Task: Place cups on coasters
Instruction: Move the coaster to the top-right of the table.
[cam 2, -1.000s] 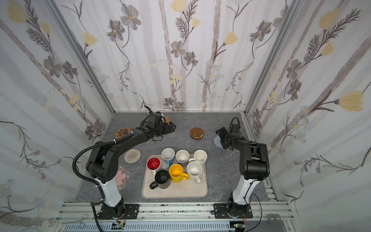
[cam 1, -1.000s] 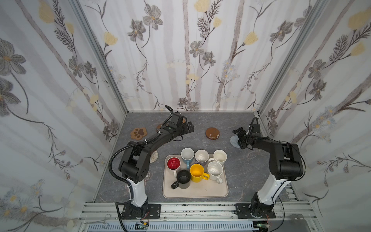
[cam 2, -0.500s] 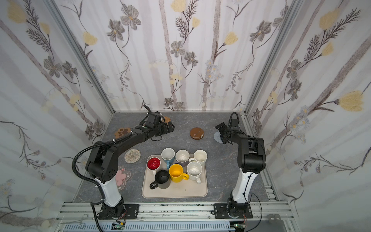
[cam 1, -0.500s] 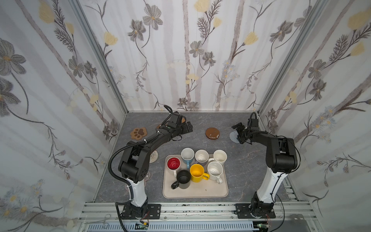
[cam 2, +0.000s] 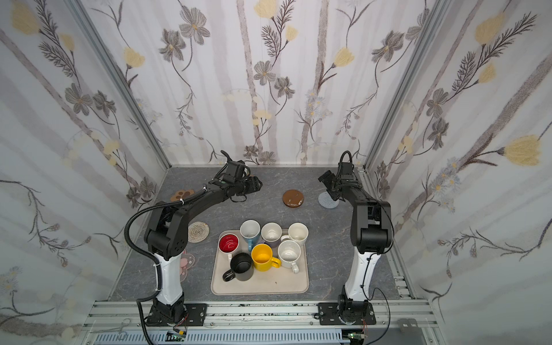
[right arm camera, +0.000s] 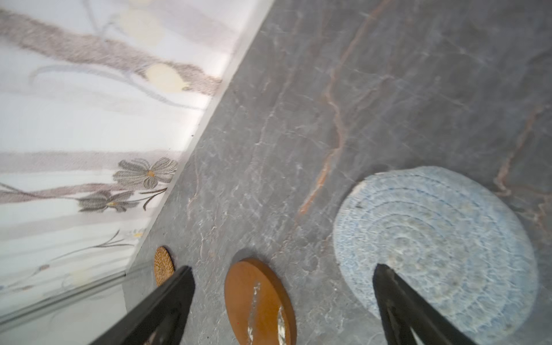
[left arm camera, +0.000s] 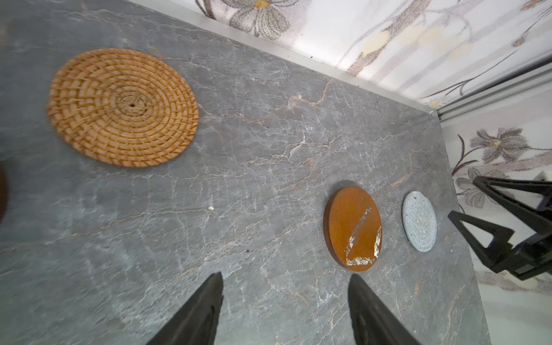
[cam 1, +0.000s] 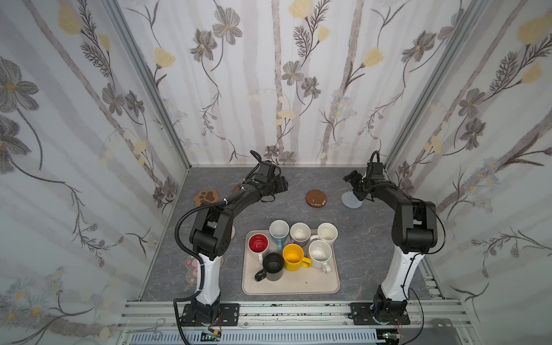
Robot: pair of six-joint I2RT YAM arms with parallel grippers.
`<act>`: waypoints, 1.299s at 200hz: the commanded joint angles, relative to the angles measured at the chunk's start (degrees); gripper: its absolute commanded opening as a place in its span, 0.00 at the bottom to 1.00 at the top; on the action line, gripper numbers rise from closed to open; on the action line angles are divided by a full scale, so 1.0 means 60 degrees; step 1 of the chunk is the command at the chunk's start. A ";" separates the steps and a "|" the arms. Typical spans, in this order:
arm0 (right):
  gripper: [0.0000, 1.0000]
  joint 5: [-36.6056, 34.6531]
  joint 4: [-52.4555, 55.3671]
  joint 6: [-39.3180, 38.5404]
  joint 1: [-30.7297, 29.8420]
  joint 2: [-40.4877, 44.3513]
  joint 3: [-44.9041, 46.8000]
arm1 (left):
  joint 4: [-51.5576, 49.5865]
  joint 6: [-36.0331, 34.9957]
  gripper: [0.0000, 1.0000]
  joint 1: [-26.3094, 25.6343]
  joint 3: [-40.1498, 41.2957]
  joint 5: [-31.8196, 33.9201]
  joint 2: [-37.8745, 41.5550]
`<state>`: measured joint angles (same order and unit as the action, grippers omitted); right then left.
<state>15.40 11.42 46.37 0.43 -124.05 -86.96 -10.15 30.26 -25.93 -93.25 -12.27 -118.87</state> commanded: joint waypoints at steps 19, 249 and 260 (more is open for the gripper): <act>0.89 -0.0534 0.1771 -0.2094 -0.0655 -0.0057 -0.1327 | -0.0217 0.0035 0.58 -0.0181 -0.1687 -0.0736 -0.1274; 0.82 0.0452 0.1589 -0.2332 -0.1426 -0.0185 -0.0225 | -0.0490 0.0929 0.47 -0.1701 -0.4624 -0.0719 -0.4911; 0.82 0.0479 0.1492 -0.2259 -0.1368 -0.0159 -0.0085 | -0.0488 0.0987 0.47 -0.1753 -0.4707 -0.0752 -0.4991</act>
<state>18.04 22.83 31.51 -8.27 -125.51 -88.62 -11.49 34.72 -35.75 -120.88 -16.62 -147.33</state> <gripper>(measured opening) 0.824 0.472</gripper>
